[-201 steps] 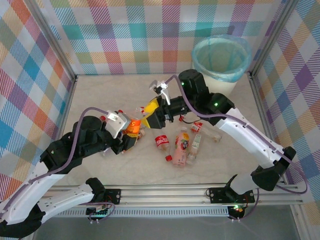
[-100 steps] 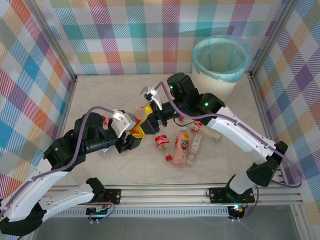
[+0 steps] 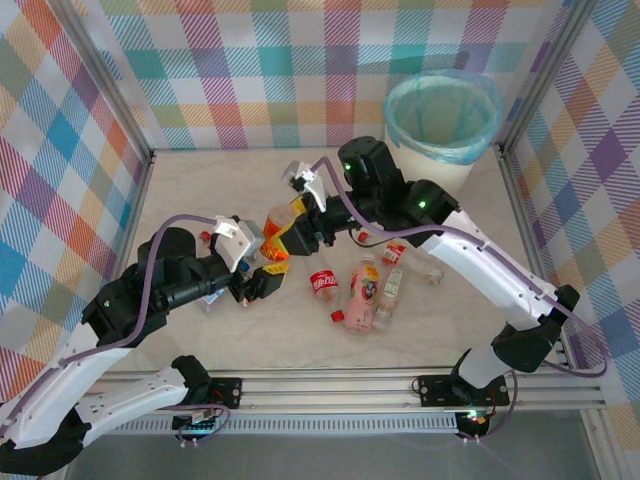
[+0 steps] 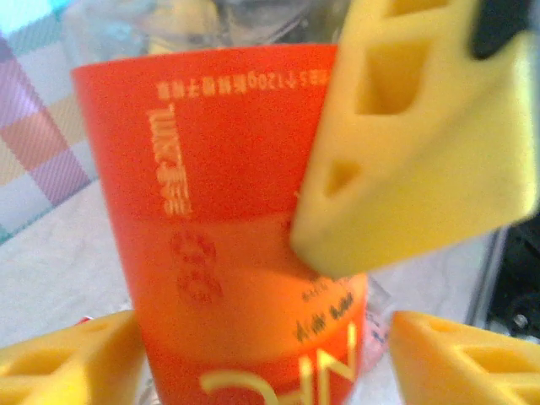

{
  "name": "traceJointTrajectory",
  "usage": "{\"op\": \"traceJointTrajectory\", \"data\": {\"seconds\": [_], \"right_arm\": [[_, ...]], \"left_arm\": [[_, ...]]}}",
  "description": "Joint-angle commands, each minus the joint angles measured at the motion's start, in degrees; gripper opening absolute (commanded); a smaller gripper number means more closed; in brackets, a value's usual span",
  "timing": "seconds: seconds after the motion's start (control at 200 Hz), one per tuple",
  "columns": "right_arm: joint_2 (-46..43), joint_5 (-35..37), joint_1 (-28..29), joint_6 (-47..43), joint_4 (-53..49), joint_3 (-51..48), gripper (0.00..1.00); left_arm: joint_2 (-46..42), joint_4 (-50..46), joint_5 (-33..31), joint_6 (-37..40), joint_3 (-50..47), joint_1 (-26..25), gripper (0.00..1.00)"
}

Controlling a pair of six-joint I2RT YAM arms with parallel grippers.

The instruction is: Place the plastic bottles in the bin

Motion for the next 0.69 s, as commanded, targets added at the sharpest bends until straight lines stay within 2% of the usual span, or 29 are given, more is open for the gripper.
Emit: {"op": "traceJointTrajectory", "data": {"seconds": [0.0,0.095,0.29,0.44,0.565,0.69], "right_arm": [[0.3,8.2,-1.4,-0.2,-3.5,4.7,0.49],[-0.3,16.0,-3.4,-0.9,-5.9,7.5,0.49],[-1.0,29.4,-12.2,-1.4,-6.7,11.6,0.48],[-0.5,46.4,-16.6,-5.7,-2.2,13.7,0.48],[1.8,59.6,-20.5,-11.4,5.0,16.6,0.46],[6.5,64.6,-25.8,-12.5,6.9,21.7,0.46]], "left_arm": [[-1.3,7.6,-5.4,-1.4,0.3,-0.3,0.83],[-0.9,12.4,-8.9,-3.1,0.7,-0.3,0.89],[6.8,18.6,-9.2,-5.6,5.6,-0.4,0.9],[17.4,25.7,-12.2,-9.6,10.4,-0.1,0.89],[29.4,24.6,-12.4,-14.3,20.7,0.7,0.89],[42.1,21.0,-9.3,-19.0,33.1,2.4,0.89]]}}
